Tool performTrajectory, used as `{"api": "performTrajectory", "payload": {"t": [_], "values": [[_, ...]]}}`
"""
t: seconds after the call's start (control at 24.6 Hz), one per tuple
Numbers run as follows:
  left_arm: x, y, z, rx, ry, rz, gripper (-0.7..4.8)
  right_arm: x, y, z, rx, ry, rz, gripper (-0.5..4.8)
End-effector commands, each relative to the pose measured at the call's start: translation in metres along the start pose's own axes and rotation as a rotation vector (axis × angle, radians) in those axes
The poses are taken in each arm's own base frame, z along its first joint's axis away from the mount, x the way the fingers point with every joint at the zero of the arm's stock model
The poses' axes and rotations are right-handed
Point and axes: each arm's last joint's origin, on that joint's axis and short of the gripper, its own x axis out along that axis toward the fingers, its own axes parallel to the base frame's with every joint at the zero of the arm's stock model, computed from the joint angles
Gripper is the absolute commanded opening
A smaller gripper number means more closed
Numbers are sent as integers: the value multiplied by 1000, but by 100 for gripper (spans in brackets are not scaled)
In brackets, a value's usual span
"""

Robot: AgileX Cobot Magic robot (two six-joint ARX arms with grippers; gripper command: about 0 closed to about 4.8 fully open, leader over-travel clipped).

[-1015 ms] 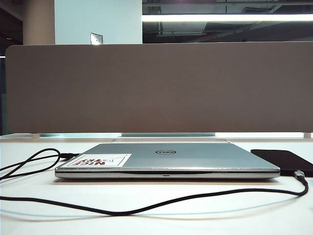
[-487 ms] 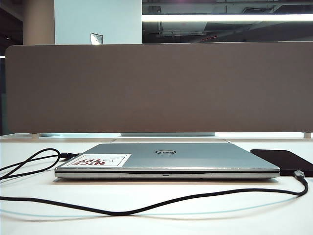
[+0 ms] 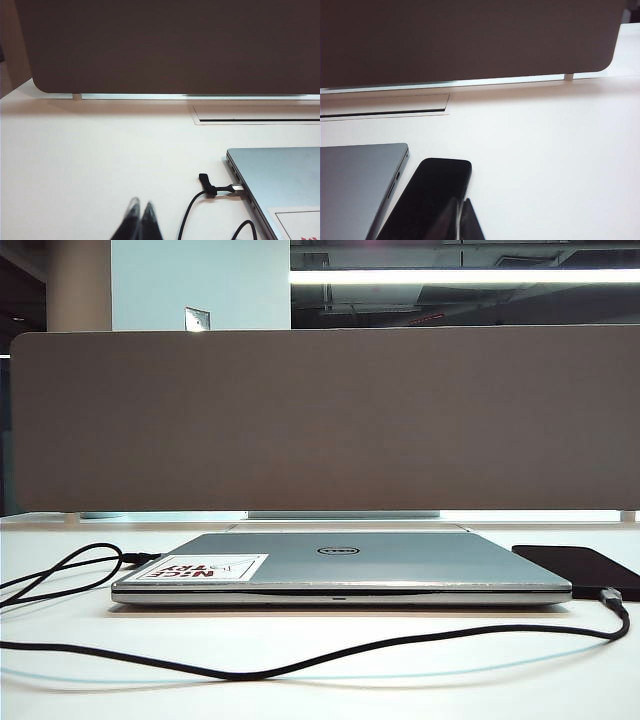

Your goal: Pick up the charging cable and the phone, plug the charging cable into the charging port on the phone, and finally place them back on the table.

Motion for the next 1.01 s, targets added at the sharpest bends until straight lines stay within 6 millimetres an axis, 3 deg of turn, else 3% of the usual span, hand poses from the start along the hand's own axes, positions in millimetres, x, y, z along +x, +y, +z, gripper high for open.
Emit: {"api": "performTrajectory", "payload": {"t": [0.04,0.41,1.01], "values": [[0,0,3,9,-16,-1,-5,-2,0,-1,12,-95,28,22],[0,0,3,10,-20,-1,-5,-4,-7,-3,13,-140,-36,22],[0,0,3,10,-20,-1,-5,-4,-5,-3,11,-138,-2,22]]}}
